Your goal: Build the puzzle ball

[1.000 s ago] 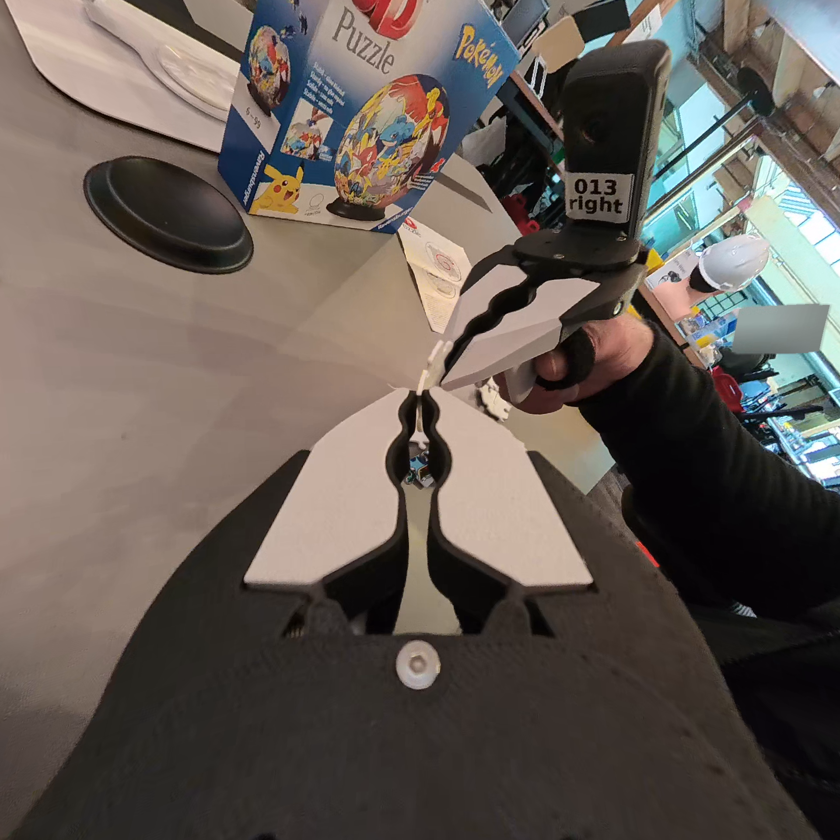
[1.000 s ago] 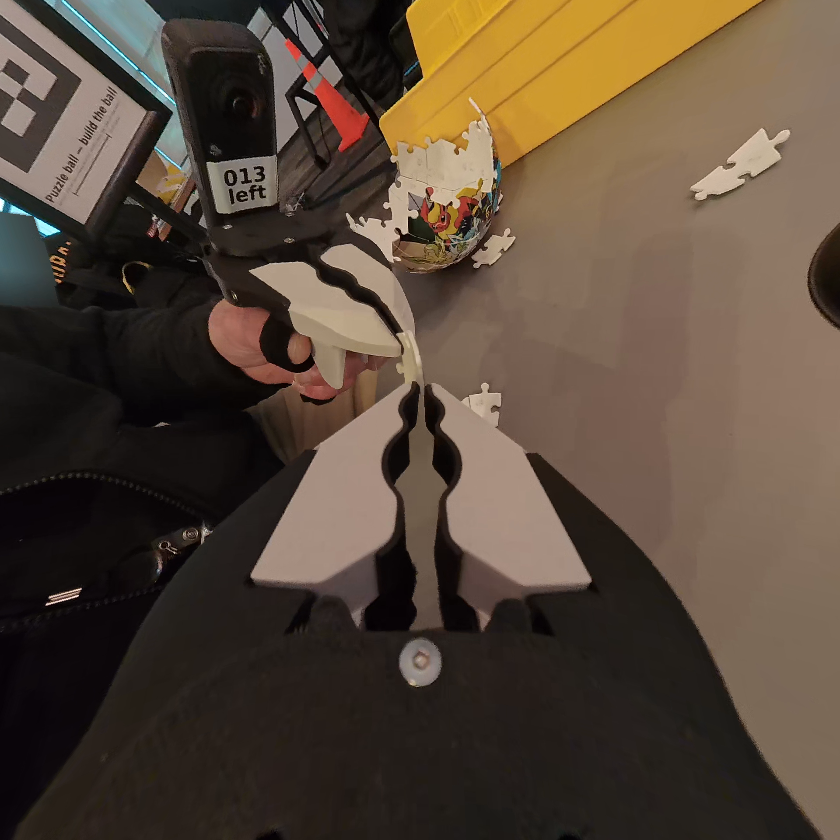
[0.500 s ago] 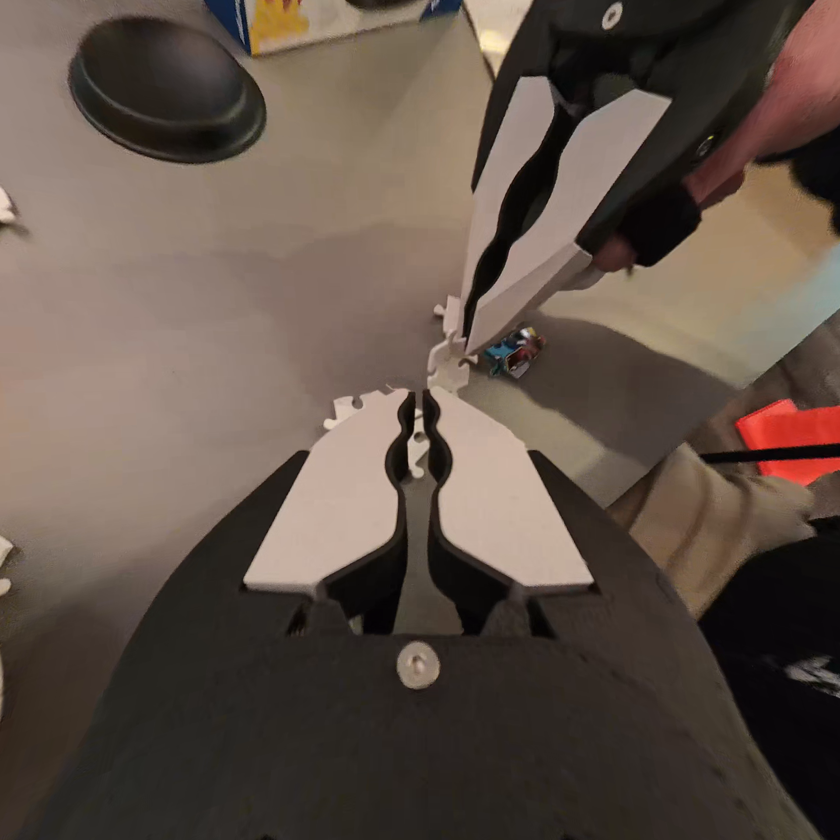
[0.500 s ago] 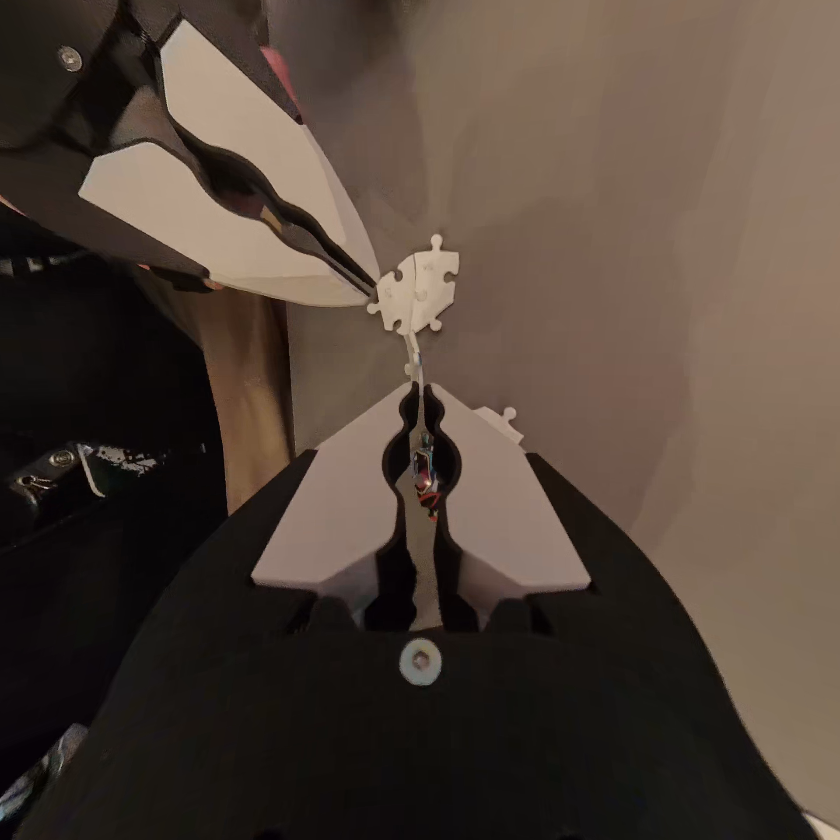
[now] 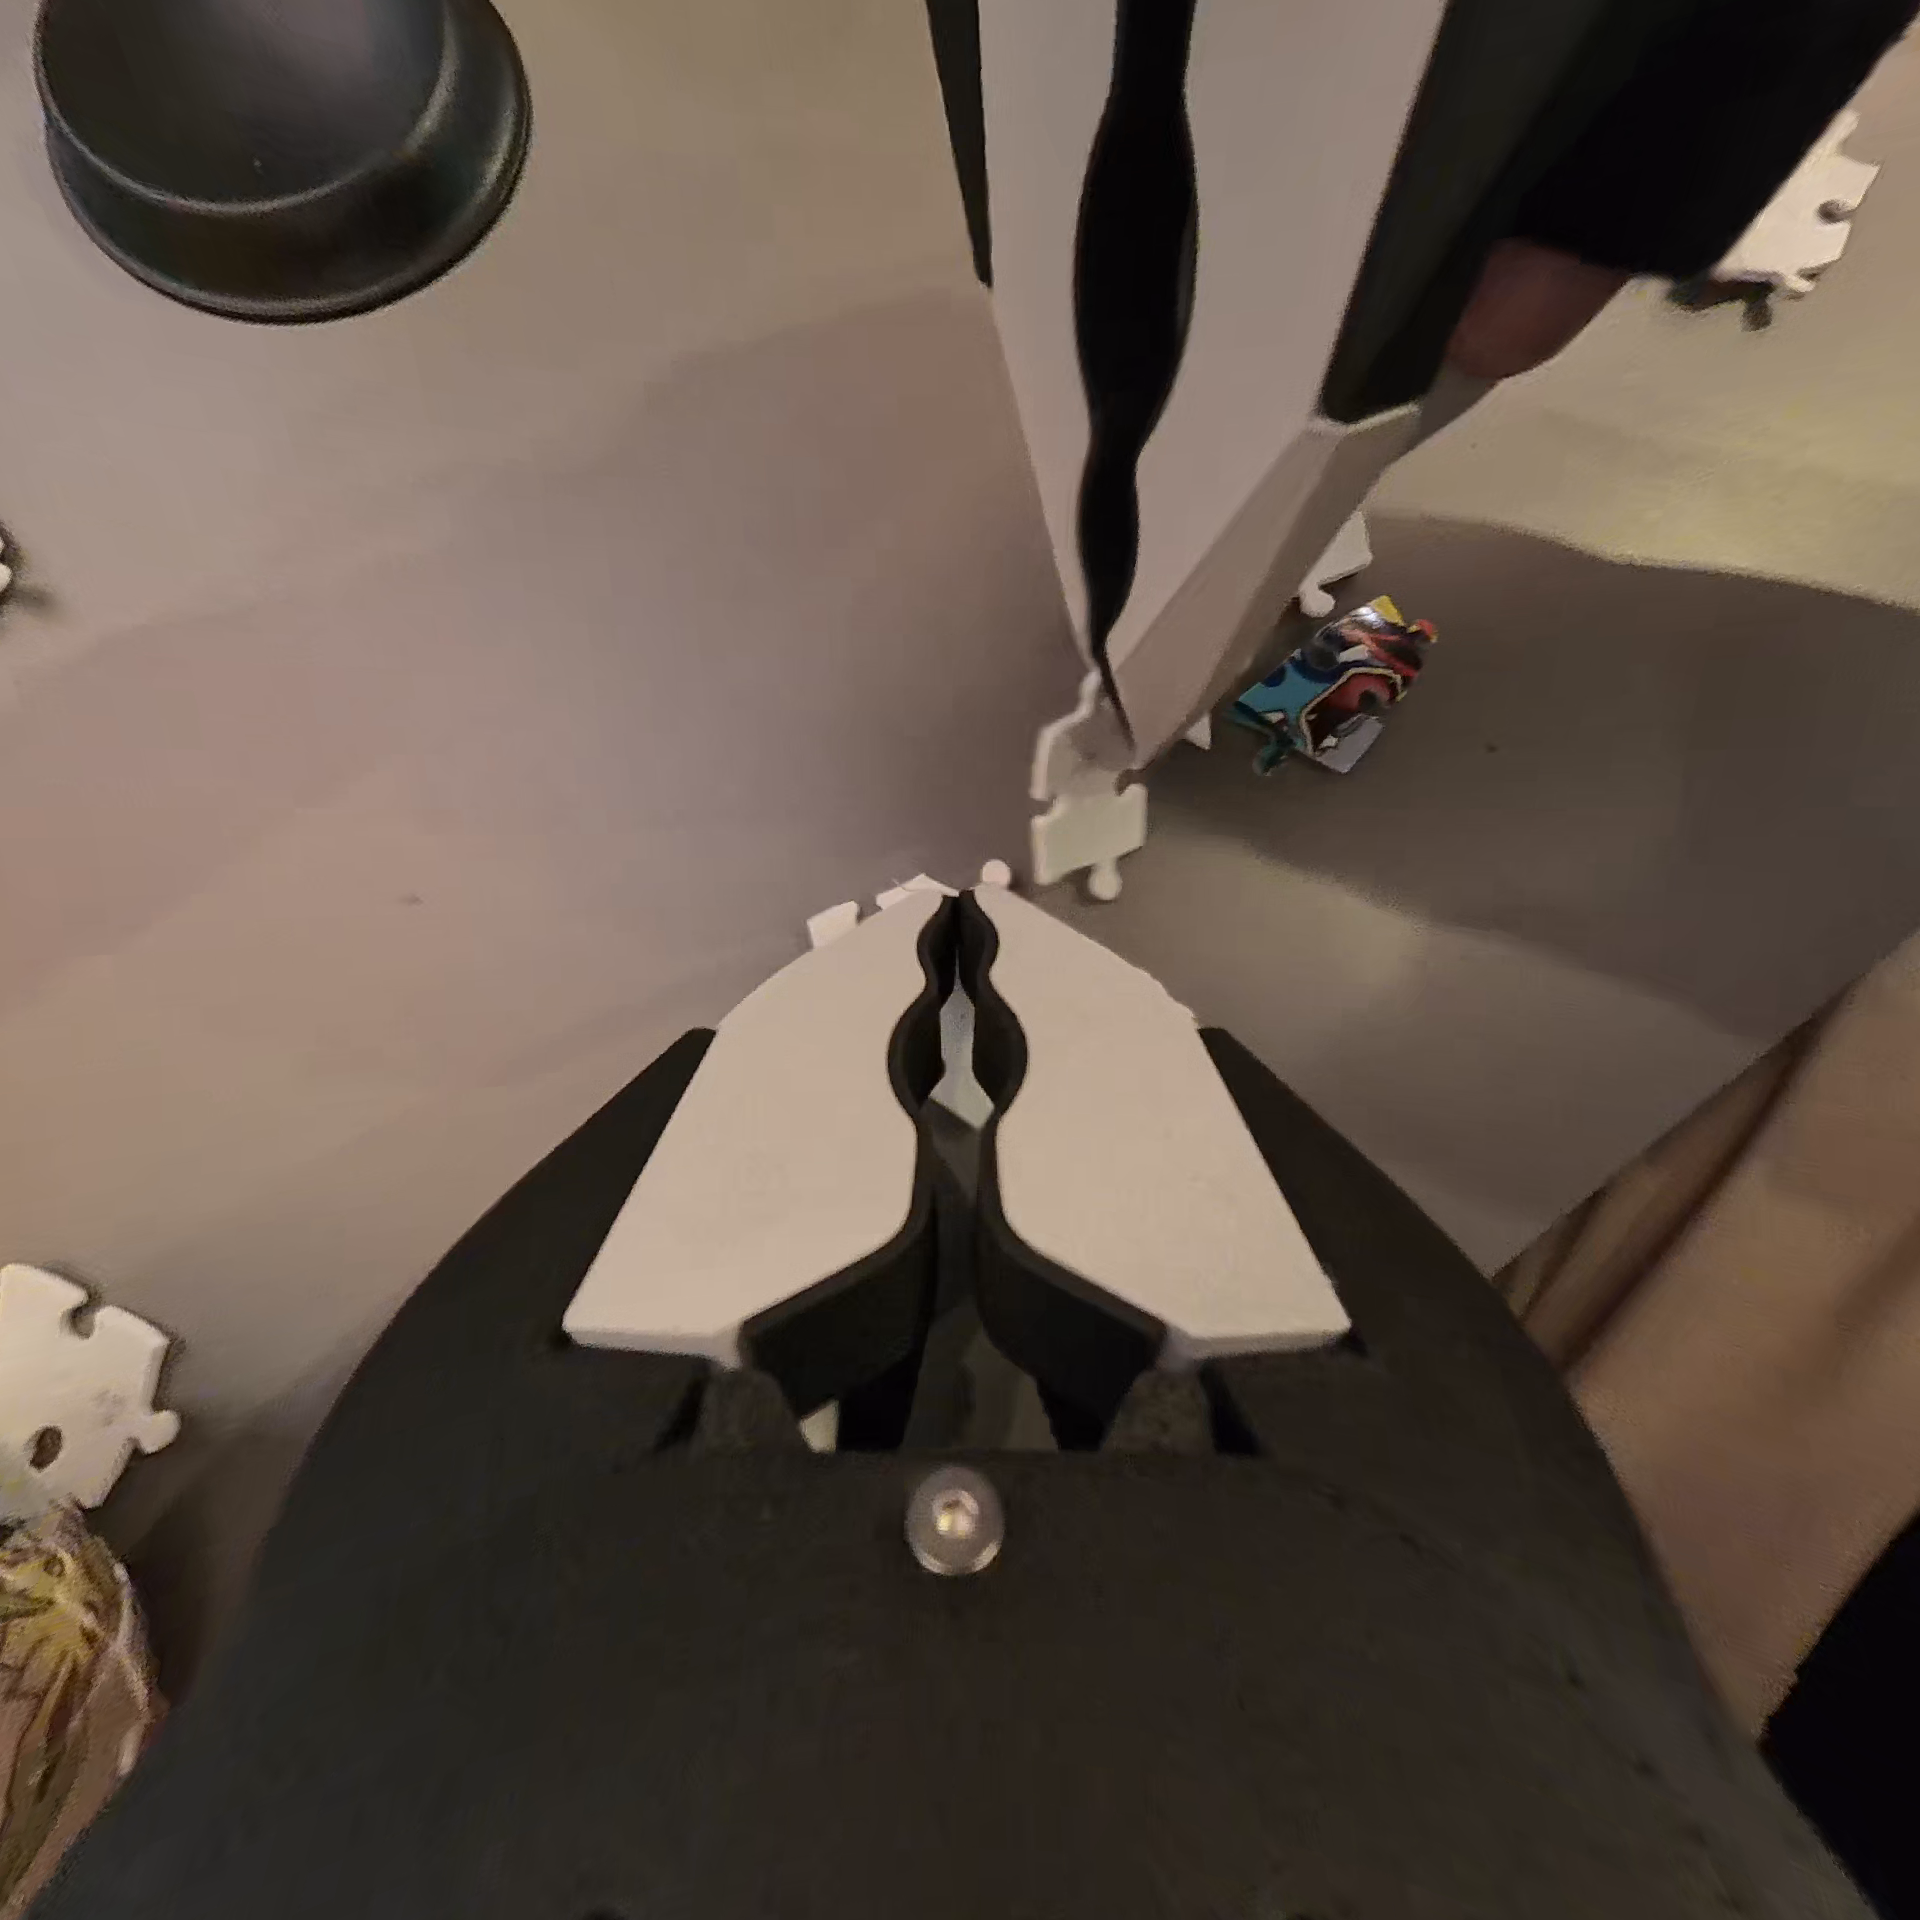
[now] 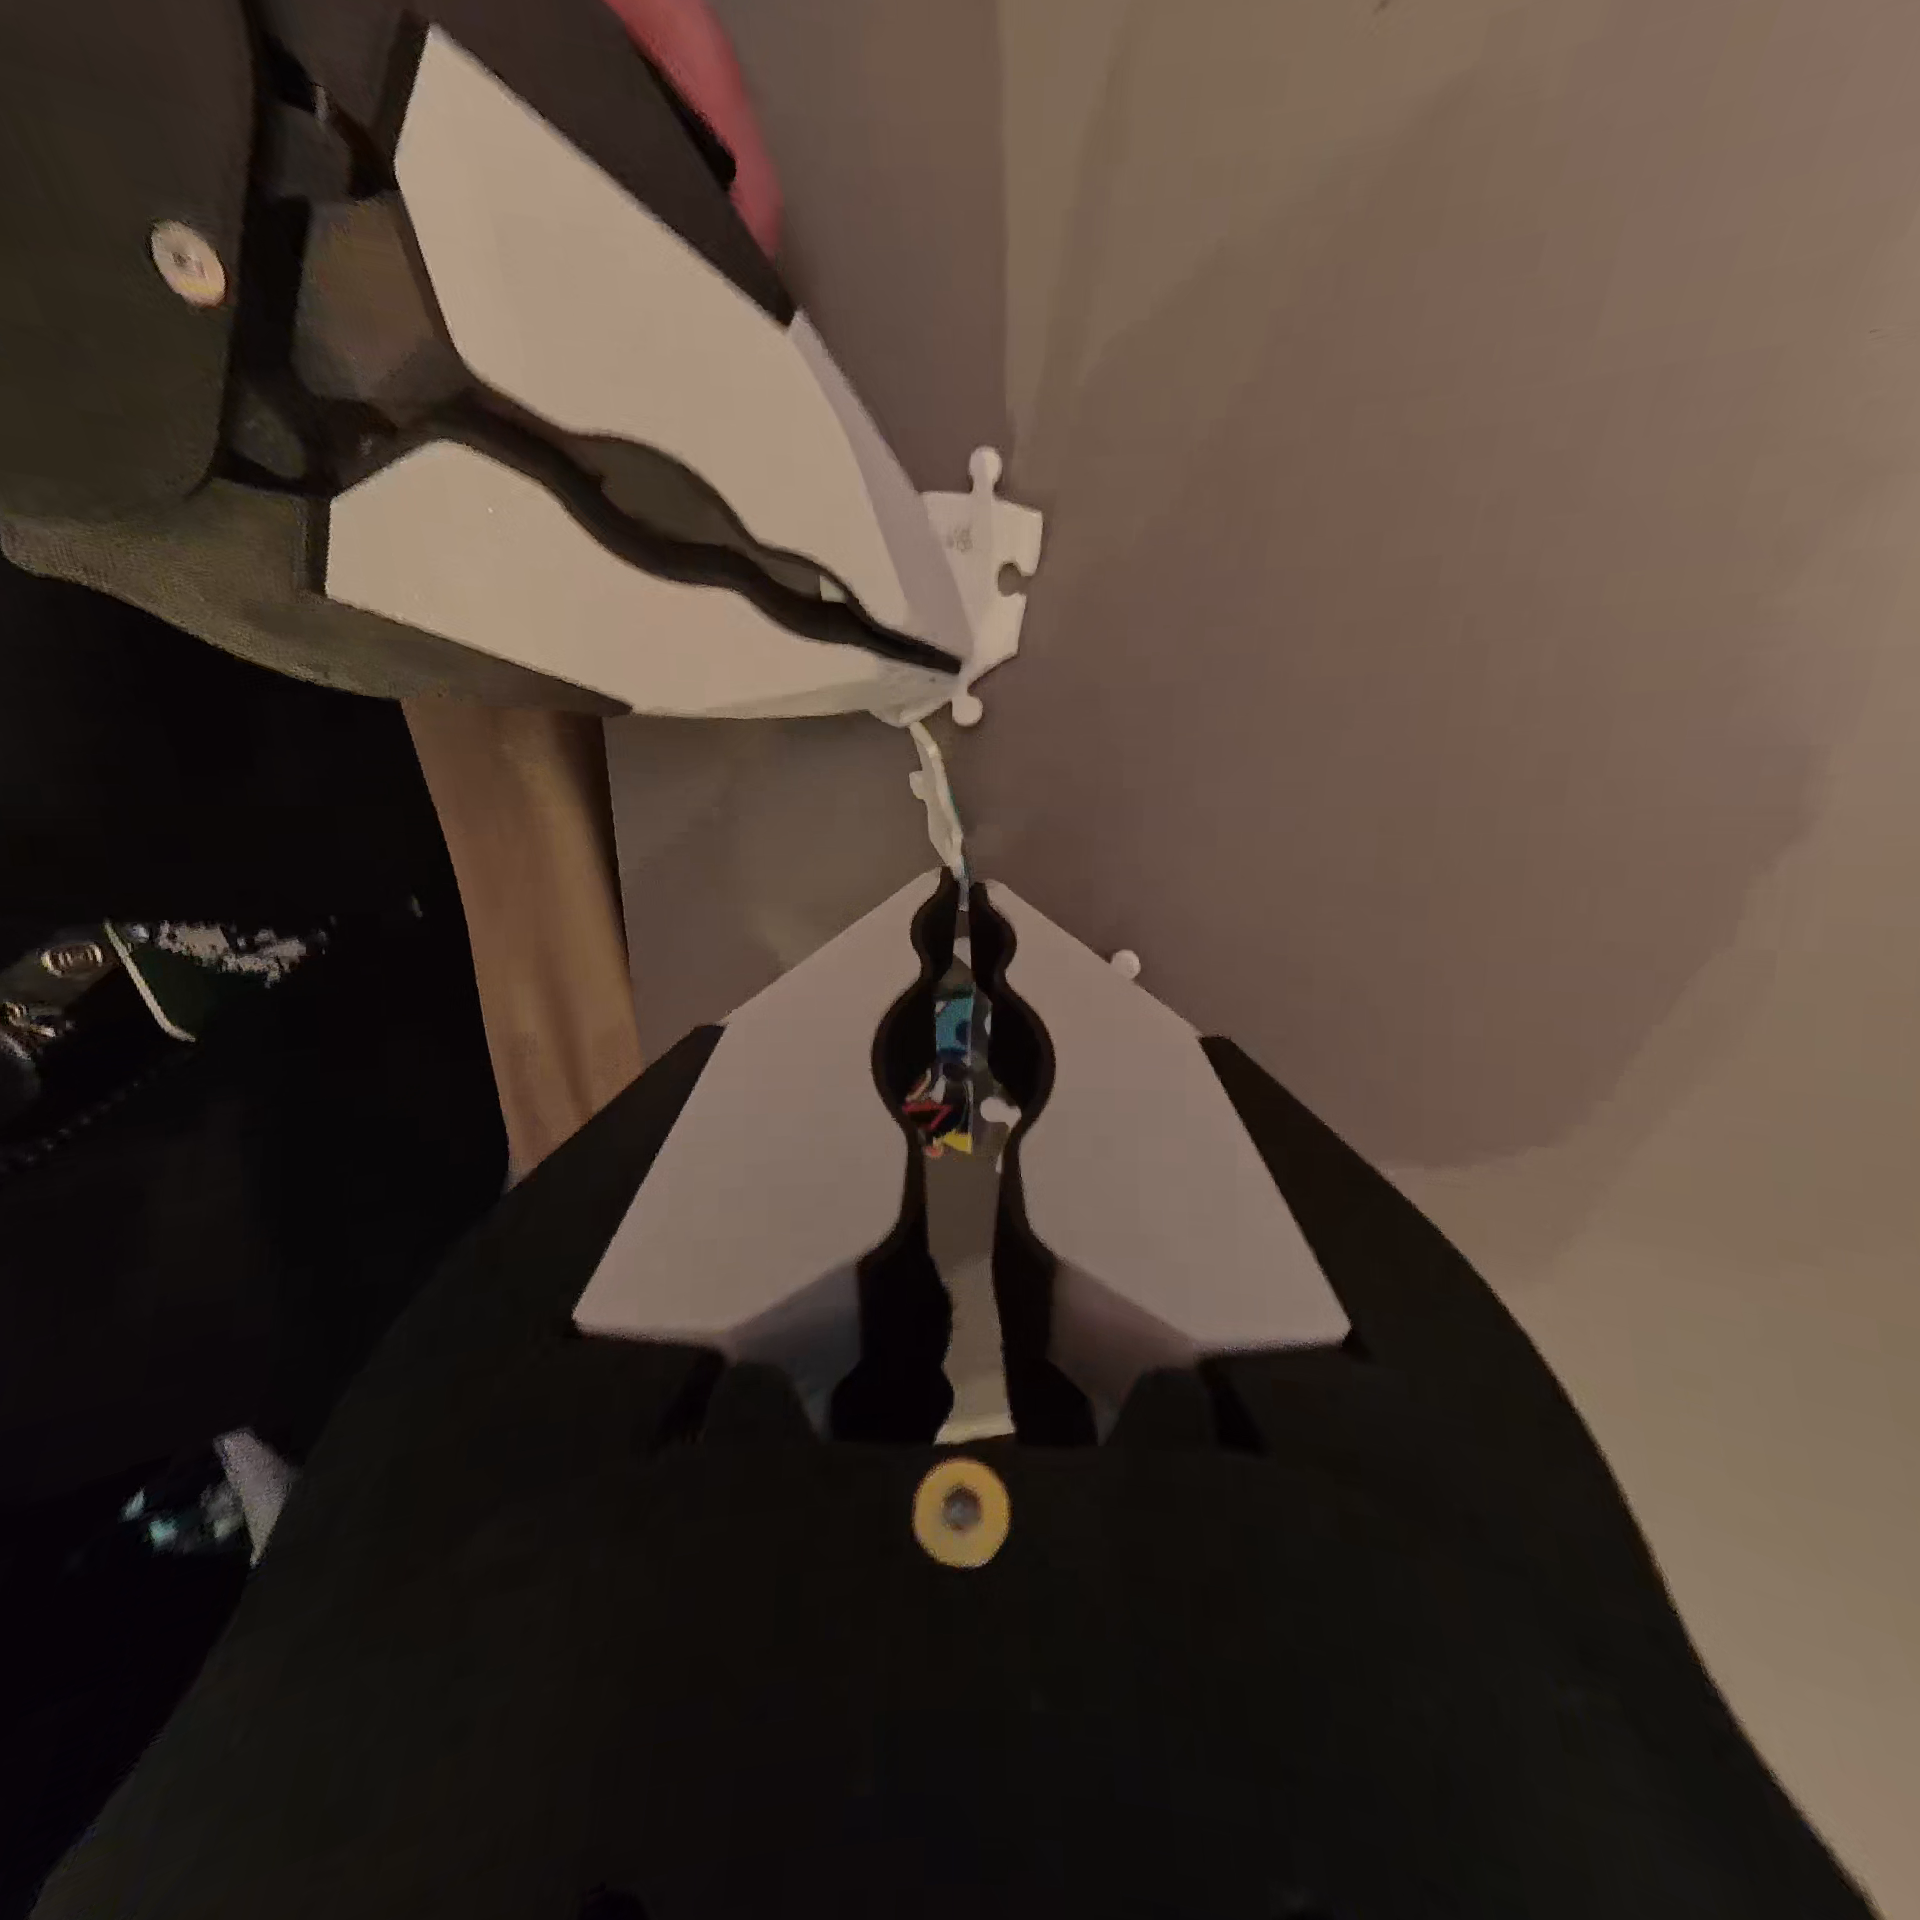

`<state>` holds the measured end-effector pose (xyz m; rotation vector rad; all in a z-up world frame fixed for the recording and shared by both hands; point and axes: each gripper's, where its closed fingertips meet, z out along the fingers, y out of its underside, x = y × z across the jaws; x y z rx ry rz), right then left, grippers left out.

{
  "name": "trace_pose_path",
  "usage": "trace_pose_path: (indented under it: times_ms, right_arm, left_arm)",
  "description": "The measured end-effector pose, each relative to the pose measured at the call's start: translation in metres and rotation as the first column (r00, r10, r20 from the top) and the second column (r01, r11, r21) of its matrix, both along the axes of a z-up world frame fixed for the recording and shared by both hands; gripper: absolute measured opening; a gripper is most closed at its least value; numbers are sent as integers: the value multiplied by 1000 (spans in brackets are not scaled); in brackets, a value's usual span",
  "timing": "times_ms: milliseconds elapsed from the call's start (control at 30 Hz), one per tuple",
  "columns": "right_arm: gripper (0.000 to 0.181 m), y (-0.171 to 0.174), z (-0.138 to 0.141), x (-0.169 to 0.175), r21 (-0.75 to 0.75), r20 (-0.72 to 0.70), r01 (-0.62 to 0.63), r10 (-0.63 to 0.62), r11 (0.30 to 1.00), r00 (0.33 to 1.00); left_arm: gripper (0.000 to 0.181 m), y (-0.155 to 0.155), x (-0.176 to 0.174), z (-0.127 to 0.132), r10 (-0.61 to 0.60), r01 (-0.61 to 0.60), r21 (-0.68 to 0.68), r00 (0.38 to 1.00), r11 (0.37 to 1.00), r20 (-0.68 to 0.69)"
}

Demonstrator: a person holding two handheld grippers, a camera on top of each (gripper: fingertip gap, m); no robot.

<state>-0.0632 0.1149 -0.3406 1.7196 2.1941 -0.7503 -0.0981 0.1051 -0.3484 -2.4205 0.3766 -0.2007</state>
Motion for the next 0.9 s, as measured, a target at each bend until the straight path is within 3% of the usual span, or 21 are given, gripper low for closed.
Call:
trace_pose_path:
  times_ms: [100, 300, 533, 667, 900]
  right_arm:
    - [0, -4, 0, 4, -20, 46, -78, 79, 997, 996]
    - [3, -1, -9, -4, 1, 96, -111, 111, 994, 989]
    - [4, 1, -9, -9, 24, 63, -110, 108, 994, 992]
    - [14, 4, -7, -12, 73, 31, -94, 92, 993, 995]
    - [8, -4, -3, -17, 99, -77, -57, 65, 993, 995]
  left_arm:
    - [0, 1, 0, -1, -20, 20, -5, 1000, 1000, -1]
    - [0, 2, 2, -1, -44, 44, -4, 999, 999, 4]
    - [0, 2, 2, -1, -69, 69, -1, 998, 998, -13]
    - [0, 2, 2, -1, -74, 74, 4, 997, 997, -19]
    - [0, 2, 2, -1, -82, 82, 5, 996, 997, -19]
